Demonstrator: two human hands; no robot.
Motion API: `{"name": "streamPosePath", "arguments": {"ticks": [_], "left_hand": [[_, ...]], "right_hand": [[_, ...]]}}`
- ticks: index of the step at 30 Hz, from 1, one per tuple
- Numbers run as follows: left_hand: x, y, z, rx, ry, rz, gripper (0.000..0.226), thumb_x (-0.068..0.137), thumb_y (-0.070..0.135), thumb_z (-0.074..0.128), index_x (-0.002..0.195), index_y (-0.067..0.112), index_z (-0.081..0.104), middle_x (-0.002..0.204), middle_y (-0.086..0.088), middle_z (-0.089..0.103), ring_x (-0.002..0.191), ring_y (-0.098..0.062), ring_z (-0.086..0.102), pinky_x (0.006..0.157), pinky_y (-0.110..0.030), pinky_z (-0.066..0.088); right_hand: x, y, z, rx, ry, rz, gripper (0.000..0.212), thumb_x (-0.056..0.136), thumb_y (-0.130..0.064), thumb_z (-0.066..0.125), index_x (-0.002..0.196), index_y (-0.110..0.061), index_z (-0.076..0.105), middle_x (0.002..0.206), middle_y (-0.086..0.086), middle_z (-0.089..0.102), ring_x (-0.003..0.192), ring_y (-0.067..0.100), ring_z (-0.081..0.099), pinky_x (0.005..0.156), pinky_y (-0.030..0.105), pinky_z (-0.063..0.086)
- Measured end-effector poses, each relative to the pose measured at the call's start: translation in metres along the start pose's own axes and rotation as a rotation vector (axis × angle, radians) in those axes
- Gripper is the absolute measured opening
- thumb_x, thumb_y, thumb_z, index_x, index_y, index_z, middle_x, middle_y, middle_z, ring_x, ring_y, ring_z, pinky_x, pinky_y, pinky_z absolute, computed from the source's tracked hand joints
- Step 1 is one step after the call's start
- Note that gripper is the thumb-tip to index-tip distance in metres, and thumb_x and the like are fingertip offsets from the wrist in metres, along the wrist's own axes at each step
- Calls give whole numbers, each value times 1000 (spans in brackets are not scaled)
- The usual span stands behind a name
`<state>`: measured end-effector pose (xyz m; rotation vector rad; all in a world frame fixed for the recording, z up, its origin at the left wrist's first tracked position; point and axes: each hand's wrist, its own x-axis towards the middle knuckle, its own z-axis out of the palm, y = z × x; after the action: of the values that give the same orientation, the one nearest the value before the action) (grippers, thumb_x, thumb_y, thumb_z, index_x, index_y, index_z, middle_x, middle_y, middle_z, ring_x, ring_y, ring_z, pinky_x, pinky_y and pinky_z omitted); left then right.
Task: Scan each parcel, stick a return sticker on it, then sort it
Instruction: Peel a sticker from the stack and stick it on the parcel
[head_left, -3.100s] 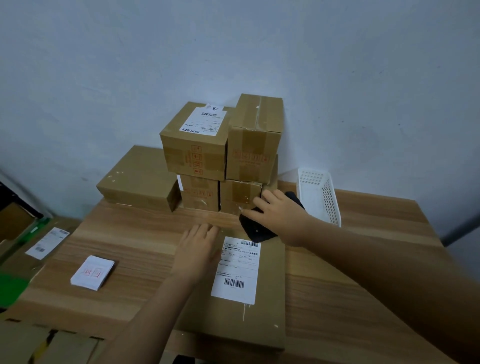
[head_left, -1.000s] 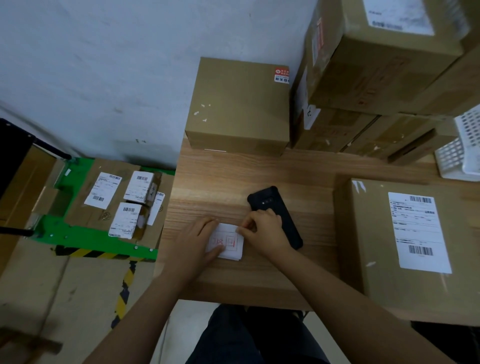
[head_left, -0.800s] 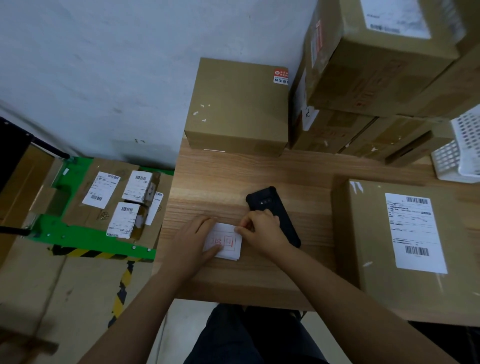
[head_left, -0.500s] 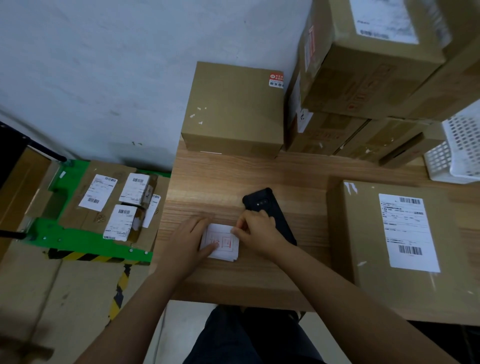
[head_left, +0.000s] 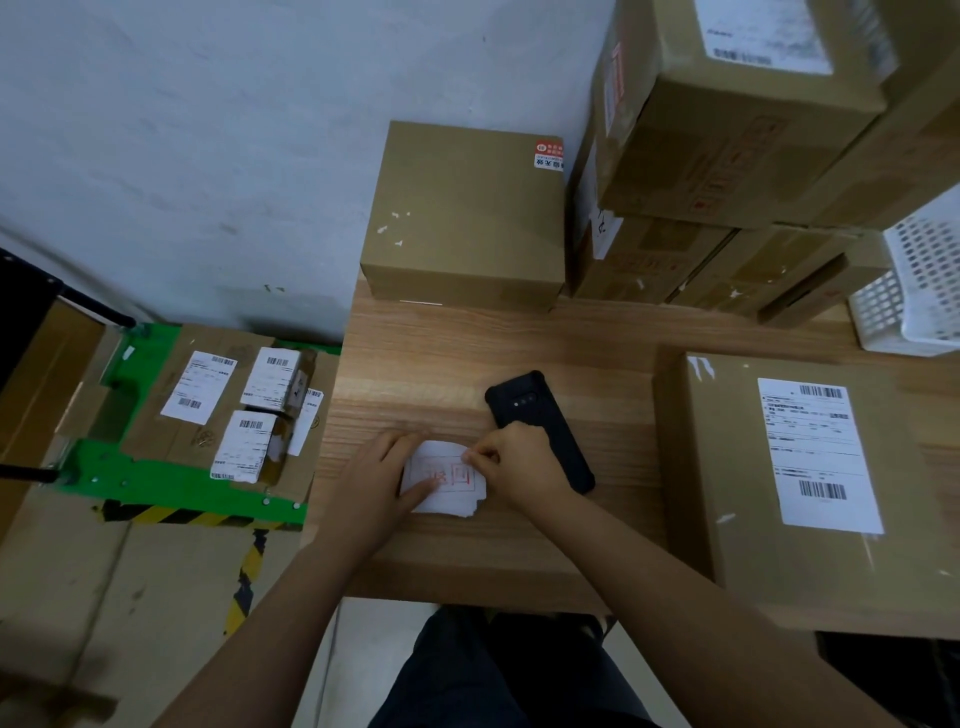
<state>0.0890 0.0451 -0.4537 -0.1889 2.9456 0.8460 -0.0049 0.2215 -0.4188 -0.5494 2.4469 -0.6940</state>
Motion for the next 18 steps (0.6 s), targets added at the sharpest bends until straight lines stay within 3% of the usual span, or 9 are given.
{"name": "streamPosePath", "arguments": {"ticks": [4, 8, 12, 15, 18], "left_hand": [[2, 1, 0, -7, 13, 0, 53, 84, 36, 71, 129, 14, 55, 126, -6, 57, 112, -22, 54, 90, -31, 42], [2, 1, 1, -9, 11, -9, 54, 83, 37, 72, 129, 14, 55, 125, -5, 58, 110, -21, 54, 89, -30, 41], [3, 4, -3, -43, 31, -5, 51, 83, 40, 71, 125, 17, 55, 120, -1, 58, 106, -16, 54, 85, -26, 41], [7, 22, -16, -242, 61, -130, 45, 85, 52, 64, 122, 26, 55, 115, 10, 56, 102, -5, 52, 83, -25, 46], [14, 55, -40, -534, 114, -322, 28, 86, 48, 63, 106, 29, 60, 103, 14, 62, 93, -3, 60, 76, -26, 52]], "right_hand": [[-4, 3, 0, -7, 44, -29, 32, 95, -29, 58, 64, -24, 62, 64, -7, 55, 72, 14, 47, 77, 28, 36], [-9, 1, -12, 197, 158, 15, 13, 87, -24, 70, 84, -13, 75, 81, -3, 71, 66, -1, 54, 61, 6, 39], [-12, -3, -23, 214, 121, 43, 13, 88, -25, 69, 88, -13, 74, 82, -5, 70, 68, -4, 55, 59, 4, 40], [-17, -8, -41, 241, 101, 32, 14, 91, -27, 65, 91, -16, 74, 78, -13, 66, 71, -5, 57, 59, 7, 41], [-25, -19, -70, 308, 133, 21, 14, 92, -28, 63, 92, -19, 74, 79, -15, 67, 76, -4, 61, 62, 10, 45]]}}
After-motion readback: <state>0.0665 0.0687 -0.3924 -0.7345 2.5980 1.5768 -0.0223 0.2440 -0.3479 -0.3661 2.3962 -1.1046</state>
